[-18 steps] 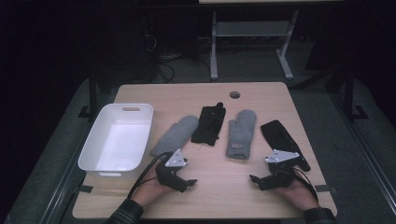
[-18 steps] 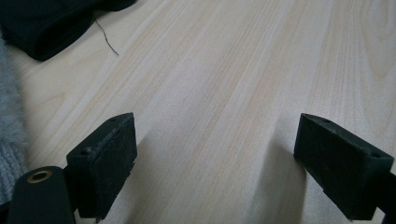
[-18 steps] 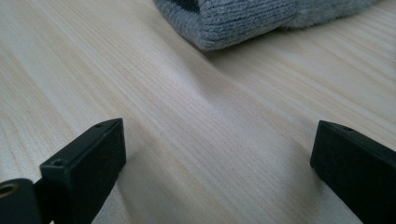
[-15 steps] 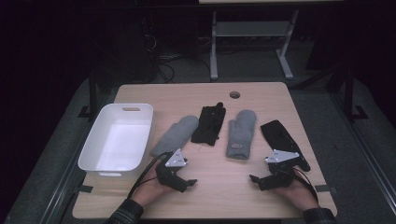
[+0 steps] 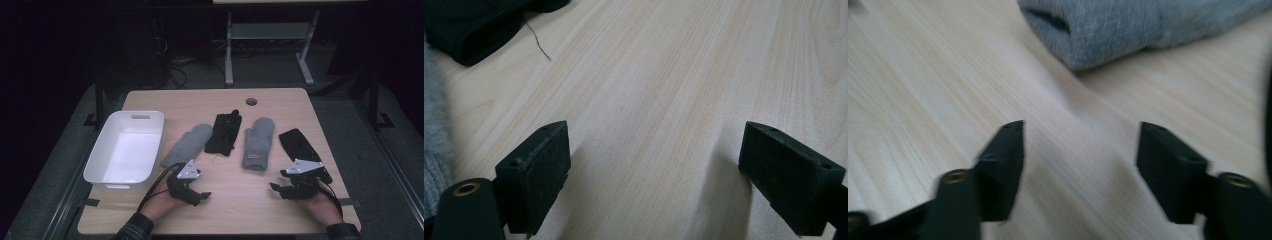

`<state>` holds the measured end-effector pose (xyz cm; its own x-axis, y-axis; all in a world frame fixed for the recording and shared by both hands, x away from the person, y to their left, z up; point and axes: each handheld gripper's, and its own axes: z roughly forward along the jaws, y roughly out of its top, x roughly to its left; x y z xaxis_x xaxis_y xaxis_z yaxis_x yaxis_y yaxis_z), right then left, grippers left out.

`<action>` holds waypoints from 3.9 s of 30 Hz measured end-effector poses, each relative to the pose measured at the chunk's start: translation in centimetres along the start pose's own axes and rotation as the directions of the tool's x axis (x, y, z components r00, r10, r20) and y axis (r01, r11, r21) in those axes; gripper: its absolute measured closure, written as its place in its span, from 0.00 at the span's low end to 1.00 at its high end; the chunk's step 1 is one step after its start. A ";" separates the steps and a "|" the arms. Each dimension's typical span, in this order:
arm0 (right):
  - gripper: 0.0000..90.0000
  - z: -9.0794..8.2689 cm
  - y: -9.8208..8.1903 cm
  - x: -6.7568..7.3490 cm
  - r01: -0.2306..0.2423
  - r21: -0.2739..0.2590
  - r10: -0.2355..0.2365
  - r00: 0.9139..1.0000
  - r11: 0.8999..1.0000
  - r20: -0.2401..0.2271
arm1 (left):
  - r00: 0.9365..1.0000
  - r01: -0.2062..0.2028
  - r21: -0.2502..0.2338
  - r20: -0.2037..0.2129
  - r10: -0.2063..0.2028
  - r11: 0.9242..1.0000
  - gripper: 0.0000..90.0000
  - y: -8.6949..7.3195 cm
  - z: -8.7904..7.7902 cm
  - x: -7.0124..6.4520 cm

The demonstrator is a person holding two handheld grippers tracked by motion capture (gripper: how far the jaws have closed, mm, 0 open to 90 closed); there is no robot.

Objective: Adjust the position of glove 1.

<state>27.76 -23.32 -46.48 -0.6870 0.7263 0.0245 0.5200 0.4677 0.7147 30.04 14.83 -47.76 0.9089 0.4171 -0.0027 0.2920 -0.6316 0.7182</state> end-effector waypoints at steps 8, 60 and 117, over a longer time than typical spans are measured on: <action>1.00 -0.3 2.0 -0.7 -0.017 0.015 0.017 1.000 1.000 -0.004 | 1.000 0.008 -0.006 0.001 -0.008 1.000 0.14 0.0 0.0 -0.1; 1.00 5.5 7.0 -2.2 0.033 0.026 -0.029 0.989 0.999 -0.143 | 1.000 0.010 -0.005 0.003 -0.010 1.000 0.14 0.1 0.1 0.0; 1.00 5.6 8.6 -2.2 0.037 -0.005 -0.037 0.995 0.999 -0.091 | 1.000 0.001 -0.002 0.001 -0.001 1.000 0.14 0.1 0.1 0.1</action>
<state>36.56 -18.04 -44.30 -0.7493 0.6594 0.0617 0.4920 0.4919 0.7184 30.15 14.71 -47.77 0.9087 0.4175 -0.0041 0.2925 -0.6294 0.7199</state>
